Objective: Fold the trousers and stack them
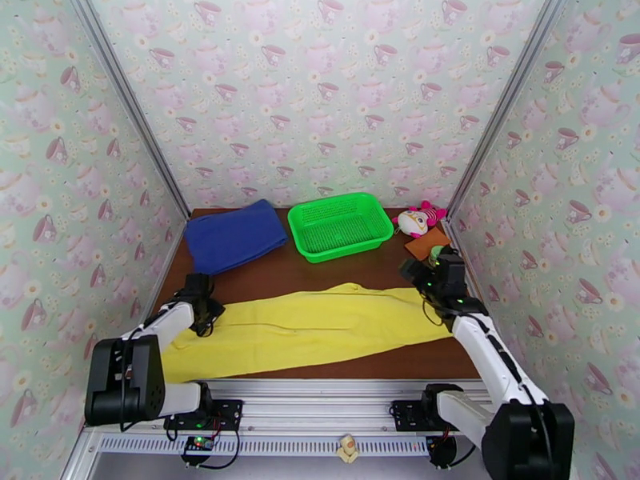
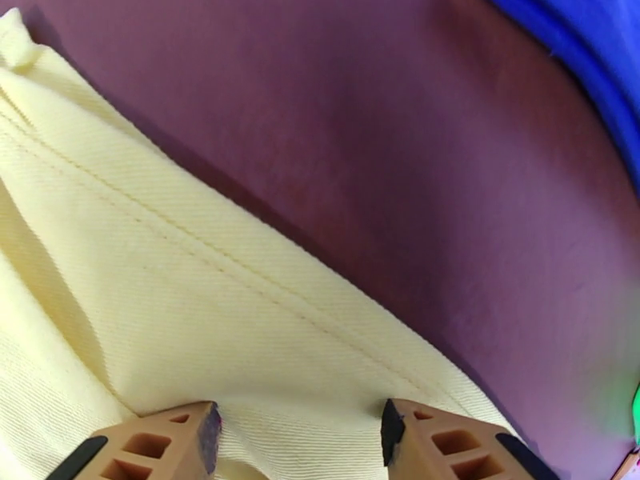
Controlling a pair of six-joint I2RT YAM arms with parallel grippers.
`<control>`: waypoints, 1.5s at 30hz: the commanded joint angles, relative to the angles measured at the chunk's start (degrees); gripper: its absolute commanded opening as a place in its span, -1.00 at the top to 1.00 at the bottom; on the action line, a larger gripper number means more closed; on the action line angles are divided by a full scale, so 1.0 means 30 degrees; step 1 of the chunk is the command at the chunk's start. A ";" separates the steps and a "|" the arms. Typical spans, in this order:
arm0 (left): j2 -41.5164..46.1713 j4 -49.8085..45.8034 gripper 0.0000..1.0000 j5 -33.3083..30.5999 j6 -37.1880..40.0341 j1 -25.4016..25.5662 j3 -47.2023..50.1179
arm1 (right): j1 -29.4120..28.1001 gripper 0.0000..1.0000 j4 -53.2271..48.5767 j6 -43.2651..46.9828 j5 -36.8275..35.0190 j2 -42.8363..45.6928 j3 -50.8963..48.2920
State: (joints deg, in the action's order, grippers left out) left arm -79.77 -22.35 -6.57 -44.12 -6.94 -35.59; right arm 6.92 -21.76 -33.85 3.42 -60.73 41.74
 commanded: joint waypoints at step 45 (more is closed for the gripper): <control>-0.3869 -0.1779 -0.02 0.3008 0.3617 0.7424 -0.1696 | 0.5143 1.00 -0.5459 0.6680 0.4614 -0.9025 0.7992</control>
State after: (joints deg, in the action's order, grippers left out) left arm -89.84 -20.03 9.65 -32.95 16.99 -44.01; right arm 22.04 -36.75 -15.31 17.04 -90.48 61.67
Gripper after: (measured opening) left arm 0.507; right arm 0.052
